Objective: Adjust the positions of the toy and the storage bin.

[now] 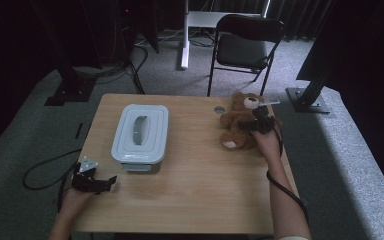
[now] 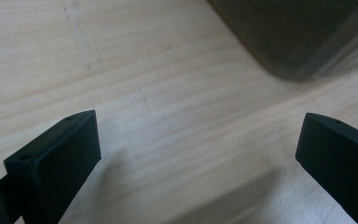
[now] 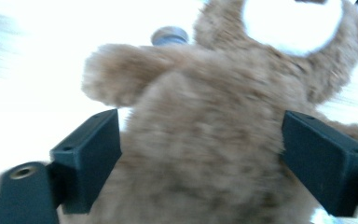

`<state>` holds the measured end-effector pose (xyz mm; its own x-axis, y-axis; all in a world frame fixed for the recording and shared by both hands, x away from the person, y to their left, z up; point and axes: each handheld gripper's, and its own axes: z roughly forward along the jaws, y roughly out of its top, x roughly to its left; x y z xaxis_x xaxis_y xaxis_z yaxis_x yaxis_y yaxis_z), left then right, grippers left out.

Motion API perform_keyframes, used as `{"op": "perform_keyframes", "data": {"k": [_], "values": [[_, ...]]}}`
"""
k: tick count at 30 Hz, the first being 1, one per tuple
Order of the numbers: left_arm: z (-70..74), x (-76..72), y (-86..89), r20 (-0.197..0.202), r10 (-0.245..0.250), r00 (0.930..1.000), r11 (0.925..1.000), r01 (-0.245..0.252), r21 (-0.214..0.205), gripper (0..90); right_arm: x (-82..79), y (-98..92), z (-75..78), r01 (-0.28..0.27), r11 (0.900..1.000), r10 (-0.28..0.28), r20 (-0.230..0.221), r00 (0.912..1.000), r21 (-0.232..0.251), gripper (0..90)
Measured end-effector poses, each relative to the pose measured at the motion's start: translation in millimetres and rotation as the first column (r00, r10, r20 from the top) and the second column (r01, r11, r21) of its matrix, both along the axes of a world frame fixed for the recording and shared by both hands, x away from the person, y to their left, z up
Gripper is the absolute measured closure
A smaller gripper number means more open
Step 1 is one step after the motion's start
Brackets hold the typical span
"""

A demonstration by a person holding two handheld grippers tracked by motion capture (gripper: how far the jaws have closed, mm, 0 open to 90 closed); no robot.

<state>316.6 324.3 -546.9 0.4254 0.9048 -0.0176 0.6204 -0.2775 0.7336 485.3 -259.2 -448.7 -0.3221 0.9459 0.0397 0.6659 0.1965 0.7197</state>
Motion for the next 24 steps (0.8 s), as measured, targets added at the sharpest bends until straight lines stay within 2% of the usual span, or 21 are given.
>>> {"op": "perform_keyframes", "data": {"k": [1,4,6,9,14,18,21,24], "values": [[0.7,2.2,0.7,0.000,0.003,1.0000,1.0000,-0.003,-0.006,0.6,-1.5,1.9,1.4,-0.002,1.0000,0.002,0.004,1.0000,0.009,12.9],[1.1,9.1,1.2,-0.003,0.012,0.9999,0.9999,-0.012,-0.005,0.6,-8.6,11.1,4.7,-0.037,0.9986,0.035,0.053,0.9980,0.037,13.0],[1.2,13.3,0.9,-0.008,0.010,0.9999,0.9999,-0.010,-0.006,0.6,-12.2,18.6,5.0,-0.072,0.9954,0.069,0.058,0.9960,0.063,13.0],[2.0,18.9,0.3,-0.003,0.006,1.0000,1.0000,-0.006,-0.008,0.6,-18.9,35.1,5.0,-0.109,0.9928,0.106,0.072,0.9918,0.048,13.0],[4.4,29.4,0.7,-0.002,0.009,1.0000,1.0000,-0.009,0.004,0.6,-30.6,67.4,3.4,-0.171,0.9803,0.160,0.107,0.9812,0.099,13.4],[6.1,37.4,1.3,0.000,0.015,0.9999,0.9998,-0.015,0.009,0.6,-35.5,89.2,-3.1,-0.201,0.9702,0.185,0.118,0.9756,0.136,13.5],[5.5,43.3,2.3,-0.004,0.020,0.9998,0.9997,-0.020,0.013,0.6,-37.8,109.5,-11.4,-0.231,0.9652,0.217,0.117,0.9691,0.123,13.5],[5.1,49.5,3.2,-0.009,0.027,0.9996,0.9995,-0.027,0.016,0.6,-36.5,124.7,-20.6,-0.243,0.9621,0.232,0.095,0.9681,0.124,13.5]]}}
